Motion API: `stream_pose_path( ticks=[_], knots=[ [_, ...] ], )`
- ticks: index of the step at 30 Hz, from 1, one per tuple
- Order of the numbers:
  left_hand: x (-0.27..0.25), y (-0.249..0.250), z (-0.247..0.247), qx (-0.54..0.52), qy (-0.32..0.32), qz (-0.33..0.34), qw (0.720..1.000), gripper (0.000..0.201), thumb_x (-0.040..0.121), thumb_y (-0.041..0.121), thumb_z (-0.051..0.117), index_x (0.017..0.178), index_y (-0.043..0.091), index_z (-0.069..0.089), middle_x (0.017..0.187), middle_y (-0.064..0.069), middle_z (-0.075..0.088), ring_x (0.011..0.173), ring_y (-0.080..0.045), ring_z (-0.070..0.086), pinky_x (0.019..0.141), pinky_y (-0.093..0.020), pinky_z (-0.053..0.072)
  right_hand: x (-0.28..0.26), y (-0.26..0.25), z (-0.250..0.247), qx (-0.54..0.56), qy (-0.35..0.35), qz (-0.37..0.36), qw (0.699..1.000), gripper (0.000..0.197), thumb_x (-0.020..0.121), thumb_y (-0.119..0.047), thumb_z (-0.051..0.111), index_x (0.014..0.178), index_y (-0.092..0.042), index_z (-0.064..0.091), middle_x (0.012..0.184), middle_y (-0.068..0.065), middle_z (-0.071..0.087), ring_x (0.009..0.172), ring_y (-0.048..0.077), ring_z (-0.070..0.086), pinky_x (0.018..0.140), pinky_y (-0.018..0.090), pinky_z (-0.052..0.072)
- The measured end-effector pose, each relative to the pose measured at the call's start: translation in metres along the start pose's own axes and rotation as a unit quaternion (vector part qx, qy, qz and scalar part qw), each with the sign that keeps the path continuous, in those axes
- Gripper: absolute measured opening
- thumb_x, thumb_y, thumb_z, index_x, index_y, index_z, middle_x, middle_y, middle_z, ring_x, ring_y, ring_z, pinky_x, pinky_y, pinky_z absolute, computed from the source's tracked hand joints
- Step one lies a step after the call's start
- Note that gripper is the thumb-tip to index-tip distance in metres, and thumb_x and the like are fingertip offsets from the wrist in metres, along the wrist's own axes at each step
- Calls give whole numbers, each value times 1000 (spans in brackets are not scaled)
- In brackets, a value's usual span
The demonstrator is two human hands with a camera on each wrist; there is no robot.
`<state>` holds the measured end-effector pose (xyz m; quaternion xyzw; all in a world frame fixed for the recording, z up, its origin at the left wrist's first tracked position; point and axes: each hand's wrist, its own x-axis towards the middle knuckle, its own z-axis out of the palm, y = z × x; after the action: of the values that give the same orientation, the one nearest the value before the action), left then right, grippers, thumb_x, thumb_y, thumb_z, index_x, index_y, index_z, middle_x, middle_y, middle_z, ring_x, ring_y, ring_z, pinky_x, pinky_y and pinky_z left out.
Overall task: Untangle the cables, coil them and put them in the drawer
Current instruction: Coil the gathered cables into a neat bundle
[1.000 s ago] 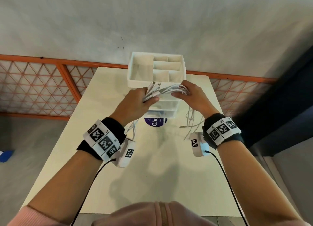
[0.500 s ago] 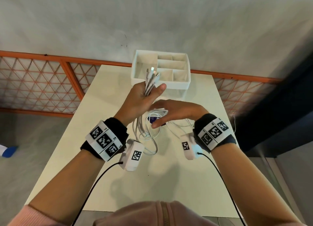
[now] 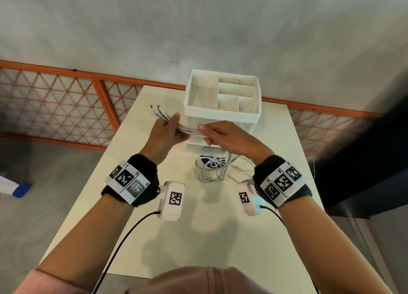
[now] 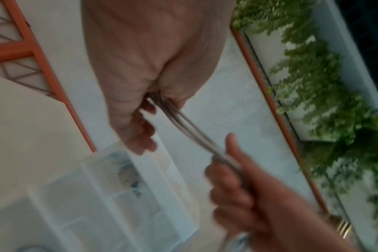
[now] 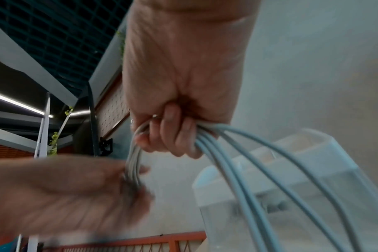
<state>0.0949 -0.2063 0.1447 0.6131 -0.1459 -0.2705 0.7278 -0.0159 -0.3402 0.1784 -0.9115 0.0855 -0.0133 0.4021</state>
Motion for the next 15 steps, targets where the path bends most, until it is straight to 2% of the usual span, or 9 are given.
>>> stream_pose_path(
  ticks=[2, 3, 4, 5, 6, 8, 10, 12, 15],
  knots=[
    [2, -13, -7, 55, -2, -89, 994, 28, 92, 31, 56, 96, 3, 58, 86, -14, 54, 74, -23, 57, 59, -22, 56, 4, -2, -3, -3, 38, 12, 999, 55, 96, -48, 41, 66, -4, 54, 70, 14, 59, 72, 11, 65, 75, 32, 49],
    [3, -20, -9, 101, 3, -132, 986, 54, 80, 41, 66, 114, 0, 52, 102, -17, 54, 86, -25, 58, 65, -25, 56, 6, -2, -4, -11, 49, 13, 999, 53, 95, -45, 43, 58, -8, 45, 65, 12, 54, 72, 14, 67, 73, 34, 48],
    [3, -23, -10, 160, 8, -146, 976, 88, 68, 48, 72, 132, -1, 37, 125, -18, 48, 106, -26, 55, 79, -32, 55, 8, -2, -5, -28, 54, 14, 998, 52, 95, -41, 46, 53, -14, 35, 58, 8, 45, 60, 15, 62, 65, 32, 42],
    [2, -27, -10, 217, 1, -119, 969, 102, 66, 50, 73, 142, 2, 24, 141, -14, 37, 123, -25, 46, 95, -38, 49, 9, -2, -5, -47, 53, 17, 997, 51, 94, -37, 48, 52, -17, 28, 53, 3, 36, 46, 12, 47, 59, 30, 33],
    [-1, -26, -6, 255, -7, -73, 964, 91, 76, 47, 69, 143, 7, 24, 146, -10, 33, 132, -22, 39, 105, -37, 40, 10, -1, -5, -60, 47, 23, 997, 51, 93, -34, 50, 51, -19, 25, 50, -1, 29, 40, 8, 32, 56, 29, 26],
    [-10, -19, 4, 254, -60, 27, 965, 46, 96, 45, 42, 126, 11, 54, 134, -6, 53, 125, -16, 48, 103, -28, 36, 12, 0, -4, -64, 39, 36, 997, 50, 92, -33, 51, 50, -17, 28, 48, -2, 27, 40, 6, 27, 55, 29, 25],
    [-22, -9, 14, 230, -129, 48, 964, 65, 99, 50, 23, 82, 8, 69, 91, -8, 72, 93, -15, 65, 90, -26, 43, 15, 3, -5, -42, 41, 49, 997, 48, 91, -33, 51, 51, -10, 38, 50, 6, 40, 53, 14, 57, 61, 30, 33],
    [-28, -3, 19, 215, -168, 48, 961, 68, 99, 51, 21, 55, 11, 53, 53, -9, 51, 57, -23, 53, 74, -28, 50, 19, 5, -8, -16, 61, 60, 996, 49, 92, -32, 50, 49, -11, 38, 47, 1, 46, 76, 31, 69, 63, 30, 34],
    [-29, -3, 18, 176, -252, 27, 951, 49, 99, 43, 33, 58, 17, 39, 53, 0, 26, 44, -12, 28, 57, -29, 48, 20, 9, -17, -27, 81, 39, 996, 52, 92, -30, 52, 43, -16, 38, 40, -9, 39, 42, 13, 45, 53, 25, 32]
  ],
)
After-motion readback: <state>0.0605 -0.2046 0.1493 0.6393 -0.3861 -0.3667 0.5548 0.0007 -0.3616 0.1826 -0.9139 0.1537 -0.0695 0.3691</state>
